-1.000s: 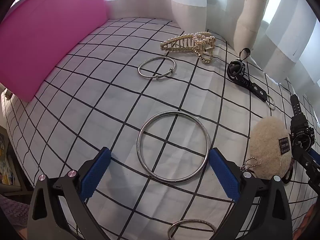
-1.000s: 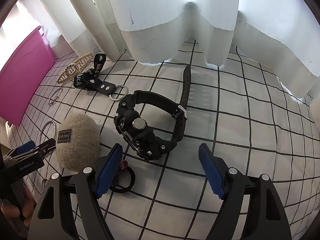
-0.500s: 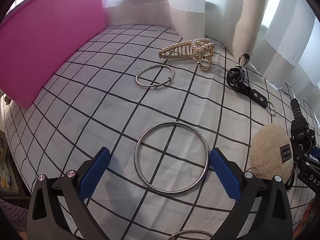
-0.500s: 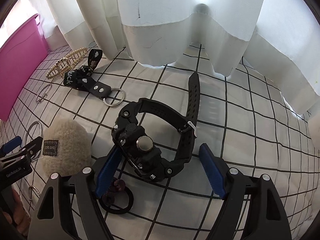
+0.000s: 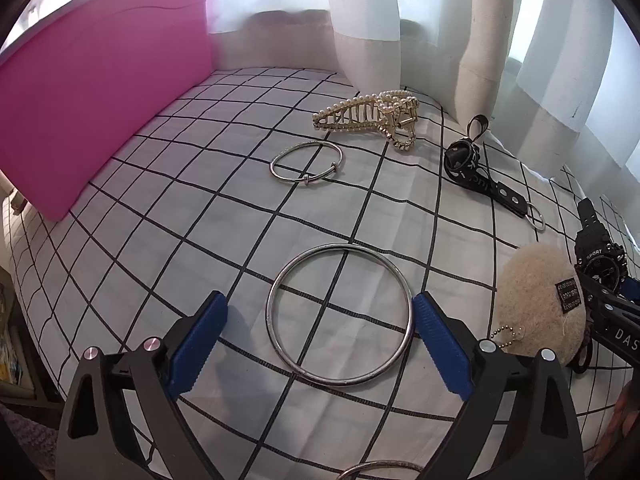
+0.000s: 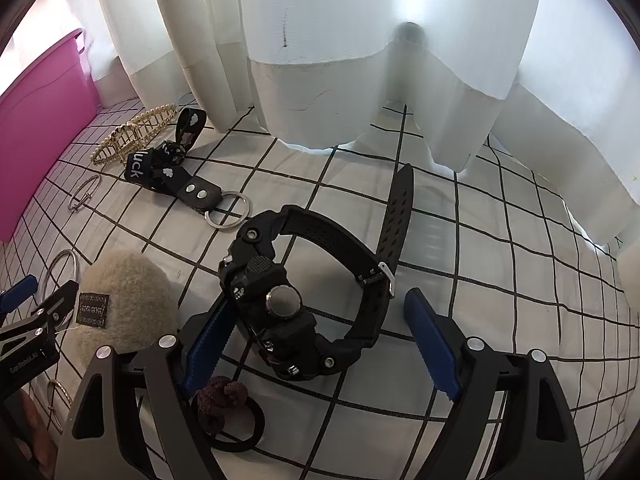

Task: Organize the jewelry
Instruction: 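Close the left tool on the large metal ring while the right tool grasps the black watch, then carry the ring with the left tool to the tub while the right tool carries the watch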

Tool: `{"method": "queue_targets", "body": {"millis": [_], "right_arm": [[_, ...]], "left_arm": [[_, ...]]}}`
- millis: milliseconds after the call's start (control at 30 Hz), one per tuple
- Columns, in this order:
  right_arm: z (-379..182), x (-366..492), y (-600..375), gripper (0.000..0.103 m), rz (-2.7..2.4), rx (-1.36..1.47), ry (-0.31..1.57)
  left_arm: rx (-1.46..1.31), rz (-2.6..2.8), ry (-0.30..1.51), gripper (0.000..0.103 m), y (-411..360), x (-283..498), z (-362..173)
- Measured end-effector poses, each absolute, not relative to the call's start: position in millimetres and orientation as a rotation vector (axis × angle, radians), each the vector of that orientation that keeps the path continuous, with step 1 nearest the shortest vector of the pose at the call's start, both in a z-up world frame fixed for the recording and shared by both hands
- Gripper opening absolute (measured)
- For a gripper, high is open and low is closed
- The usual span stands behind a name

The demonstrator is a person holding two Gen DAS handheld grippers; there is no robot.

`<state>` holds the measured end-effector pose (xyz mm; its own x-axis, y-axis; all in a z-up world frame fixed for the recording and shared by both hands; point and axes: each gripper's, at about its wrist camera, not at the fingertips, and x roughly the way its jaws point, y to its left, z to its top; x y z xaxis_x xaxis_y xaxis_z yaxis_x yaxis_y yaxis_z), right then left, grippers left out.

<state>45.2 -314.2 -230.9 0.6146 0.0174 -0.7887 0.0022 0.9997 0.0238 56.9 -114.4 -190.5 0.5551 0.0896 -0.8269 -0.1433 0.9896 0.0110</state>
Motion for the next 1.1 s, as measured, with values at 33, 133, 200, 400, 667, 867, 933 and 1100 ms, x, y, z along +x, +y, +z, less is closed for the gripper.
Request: {"method": "queue_targets", "body": {"millis": [33, 133, 200, 400, 667, 867, 933, 1100], "right_arm": [[-230, 45, -312, 0.069, 0.007, 0.012, 0.906], [-230, 43, -312, 0.069, 0.015, 0.022, 0.902], [-230, 41, -312, 0.069, 0.019, 0.022, 0.9], [-227, 32, -318, 0.068, 0.032, 0.043, 0.894], [-214, 21, -329, 0.068, 0.04, 0.075, 0.875], [-188, 10, -331, 0.068, 0.056, 0.074, 0.84], [-177, 6, -329, 0.068, 0.068, 0.067, 0.823], [-144, -1, -319, 0.068, 0.11, 0.058, 0.772]], "left_arm": [[-0.053, 0.127, 0.966, 0.079, -116, 55, -189], [-0.037, 0.113, 0.954, 0.071, -124, 48, -187], [-0.046, 0.111, 0.951, 0.07, -123, 48, -186], [-0.059, 0.114, 0.959, 0.07, -121, 47, -182], [-0.052, 0.09, 0.907, 0.07, -122, 41, -153], [-0.083, 0.075, 0.881, 0.07, -116, 35, -124], [-0.087, 0.078, 0.869, 0.07, -114, 34, -113], [-0.088, 0.093, 0.824, 0.07, -105, 26, -82]]}}
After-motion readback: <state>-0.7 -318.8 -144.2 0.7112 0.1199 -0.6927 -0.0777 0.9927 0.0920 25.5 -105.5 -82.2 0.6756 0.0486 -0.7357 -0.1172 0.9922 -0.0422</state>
